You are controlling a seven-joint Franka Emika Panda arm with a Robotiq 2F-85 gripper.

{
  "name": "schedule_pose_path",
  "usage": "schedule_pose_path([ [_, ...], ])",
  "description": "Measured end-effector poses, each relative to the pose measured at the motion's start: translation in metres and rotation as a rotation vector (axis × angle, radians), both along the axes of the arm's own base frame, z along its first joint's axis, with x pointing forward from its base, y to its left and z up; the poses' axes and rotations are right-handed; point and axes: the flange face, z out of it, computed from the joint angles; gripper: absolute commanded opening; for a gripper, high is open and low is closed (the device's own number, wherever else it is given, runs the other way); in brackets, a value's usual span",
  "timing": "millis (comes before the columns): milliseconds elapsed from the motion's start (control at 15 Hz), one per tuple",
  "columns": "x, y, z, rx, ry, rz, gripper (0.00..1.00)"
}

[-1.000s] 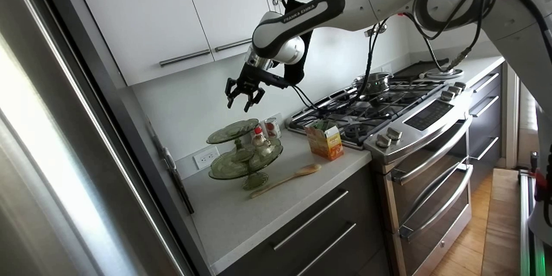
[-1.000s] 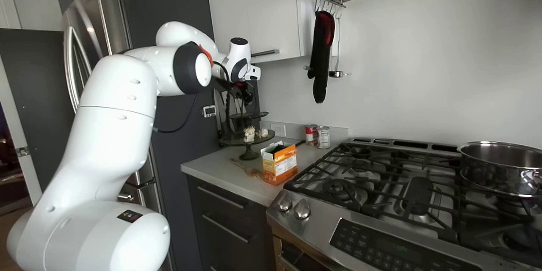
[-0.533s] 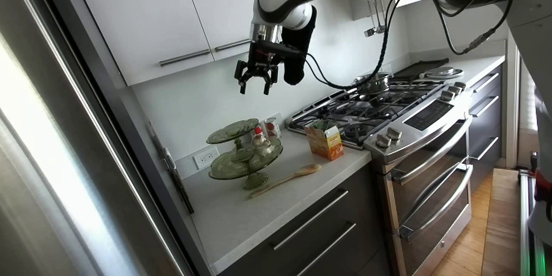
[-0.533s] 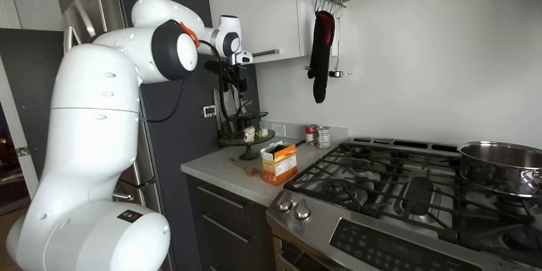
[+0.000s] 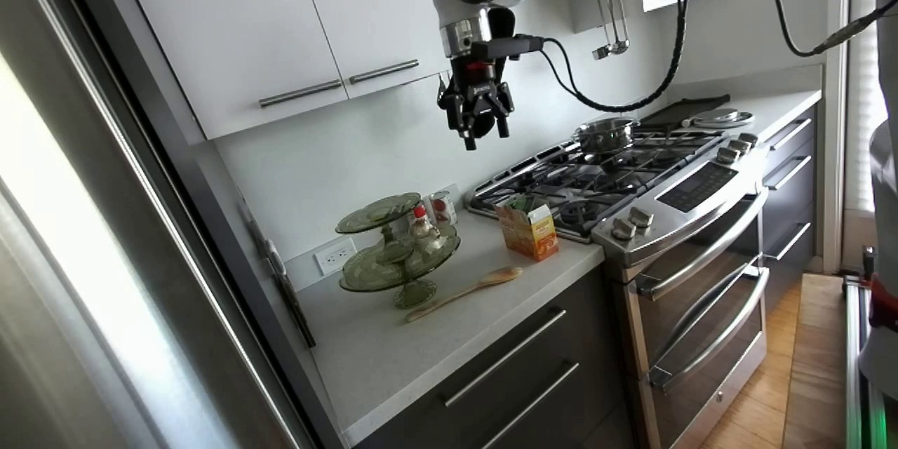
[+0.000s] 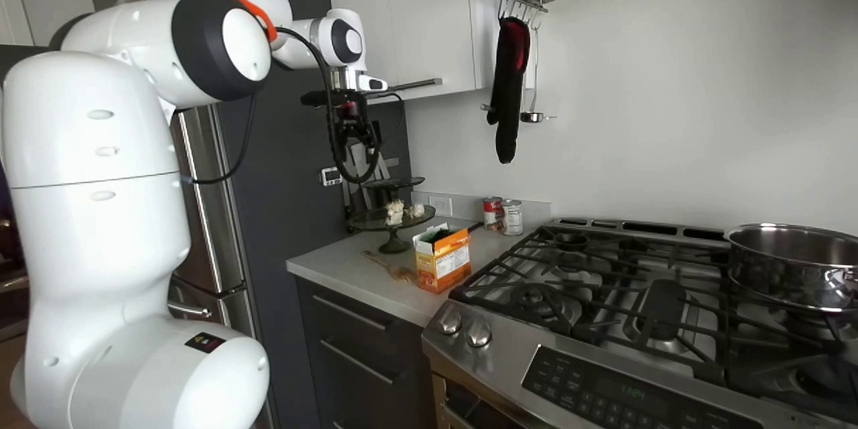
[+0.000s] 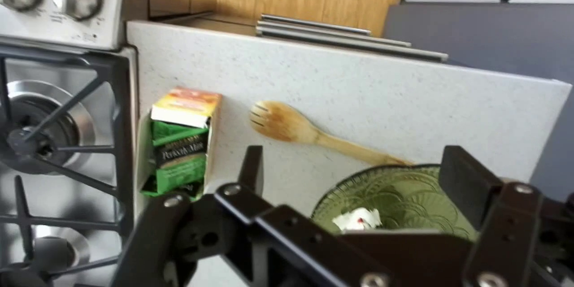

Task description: Pull the sachet box backwards, remove a sachet and place it at the top layer of the cake stand

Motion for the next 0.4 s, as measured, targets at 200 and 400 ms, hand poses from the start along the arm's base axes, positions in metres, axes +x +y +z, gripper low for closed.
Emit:
schedule_pose_path([
  [200,-0.018,-0.013,-0.04,-0.05,0.096,0.001,1.0],
  [400,-0.028,-0.027,-0.085,-0.06,0.127,0.021,1.0],
])
